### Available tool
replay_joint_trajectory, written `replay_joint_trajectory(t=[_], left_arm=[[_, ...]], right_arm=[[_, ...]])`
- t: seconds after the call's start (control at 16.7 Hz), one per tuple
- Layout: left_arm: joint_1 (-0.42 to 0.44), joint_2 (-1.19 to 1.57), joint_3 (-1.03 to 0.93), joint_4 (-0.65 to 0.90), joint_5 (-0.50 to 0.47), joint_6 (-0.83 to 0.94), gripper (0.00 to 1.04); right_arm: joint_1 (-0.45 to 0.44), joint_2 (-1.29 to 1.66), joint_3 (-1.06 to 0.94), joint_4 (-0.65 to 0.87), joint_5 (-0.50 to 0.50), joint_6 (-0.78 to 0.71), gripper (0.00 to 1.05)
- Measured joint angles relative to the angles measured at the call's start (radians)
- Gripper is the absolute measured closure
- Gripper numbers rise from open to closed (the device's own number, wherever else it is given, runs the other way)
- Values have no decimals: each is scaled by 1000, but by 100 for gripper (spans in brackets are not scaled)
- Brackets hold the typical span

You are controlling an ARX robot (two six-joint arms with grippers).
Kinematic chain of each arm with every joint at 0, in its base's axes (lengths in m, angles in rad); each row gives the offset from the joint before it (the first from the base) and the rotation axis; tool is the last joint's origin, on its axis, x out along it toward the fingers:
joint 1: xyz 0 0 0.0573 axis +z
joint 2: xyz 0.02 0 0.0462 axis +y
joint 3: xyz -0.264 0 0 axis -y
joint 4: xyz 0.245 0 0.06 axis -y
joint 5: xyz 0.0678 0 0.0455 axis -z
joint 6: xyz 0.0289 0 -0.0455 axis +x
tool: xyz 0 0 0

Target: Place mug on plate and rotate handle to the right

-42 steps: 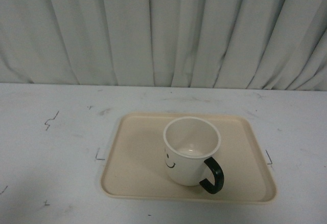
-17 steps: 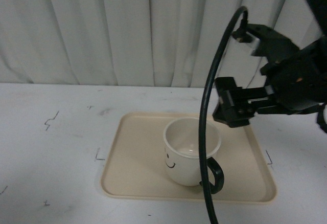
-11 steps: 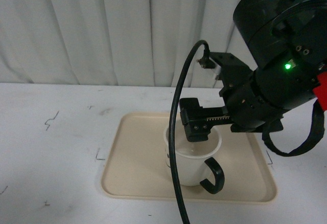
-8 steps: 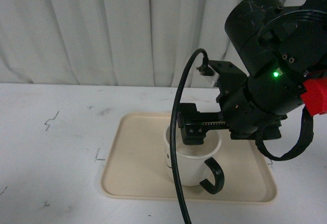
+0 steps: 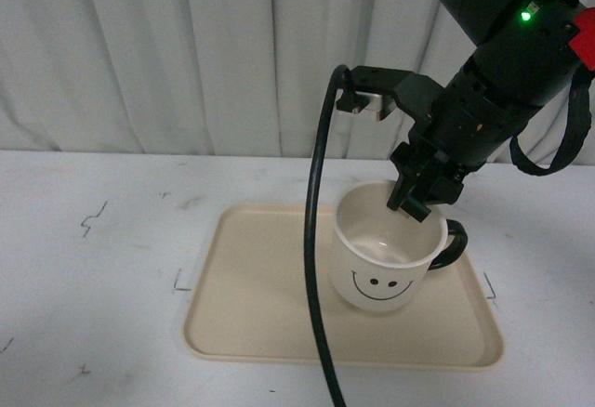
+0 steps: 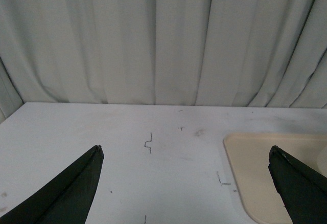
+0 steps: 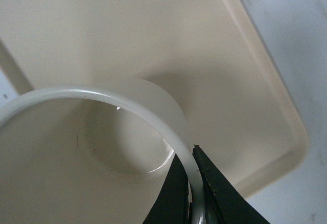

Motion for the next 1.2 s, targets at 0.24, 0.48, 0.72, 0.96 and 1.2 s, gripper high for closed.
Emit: replay_joint_trajectory(t=[0.24,0.48,0.72,0.96,1.2], left_arm=[[0,0,0,0,0,0,7],[0,0,0,0,0,0,7],[0,0,0,0,0,0,7],[0,0,0,0,0,0,7],[0,0,0,0,0,0,7]], right_arm=[[21,36,37,-44,-50,-59,102],[27,61,47,-55,-55,-71,102],[28,79,49,-57,-62,-74,102],[27,95,51,-45,-67,-73,102],[26,111,57,-56,-66,-70,102]])
